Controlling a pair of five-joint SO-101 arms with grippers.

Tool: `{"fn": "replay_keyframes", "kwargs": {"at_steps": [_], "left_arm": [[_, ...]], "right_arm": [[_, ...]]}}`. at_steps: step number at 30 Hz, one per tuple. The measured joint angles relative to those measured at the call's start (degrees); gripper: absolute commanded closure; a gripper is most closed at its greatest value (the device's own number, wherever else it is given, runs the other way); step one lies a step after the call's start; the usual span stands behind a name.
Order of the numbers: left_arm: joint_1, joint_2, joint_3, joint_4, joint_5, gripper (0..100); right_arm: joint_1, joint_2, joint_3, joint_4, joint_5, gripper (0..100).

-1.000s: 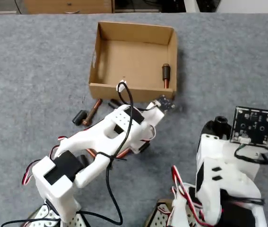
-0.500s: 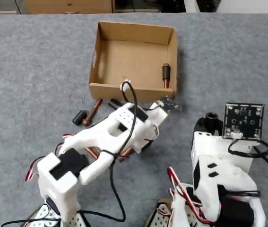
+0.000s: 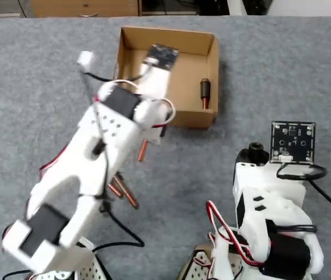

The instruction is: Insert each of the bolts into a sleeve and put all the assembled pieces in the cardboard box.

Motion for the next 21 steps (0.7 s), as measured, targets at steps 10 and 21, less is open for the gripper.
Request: {"fn": "replay_keyframes", "kwargs": {"at_steps": [10,21], "left_arm": [[-4.0,-28.5,10.7,4.4,7.6,98],[-4.6,-65.4,37.4,-8.6,8.7,98]], "right_arm": [[-18.3,0.0,3.5,-0.1,0.0,99.8],[-29.9,0.2,16.9,-11.7,0.0,99.8]]}}
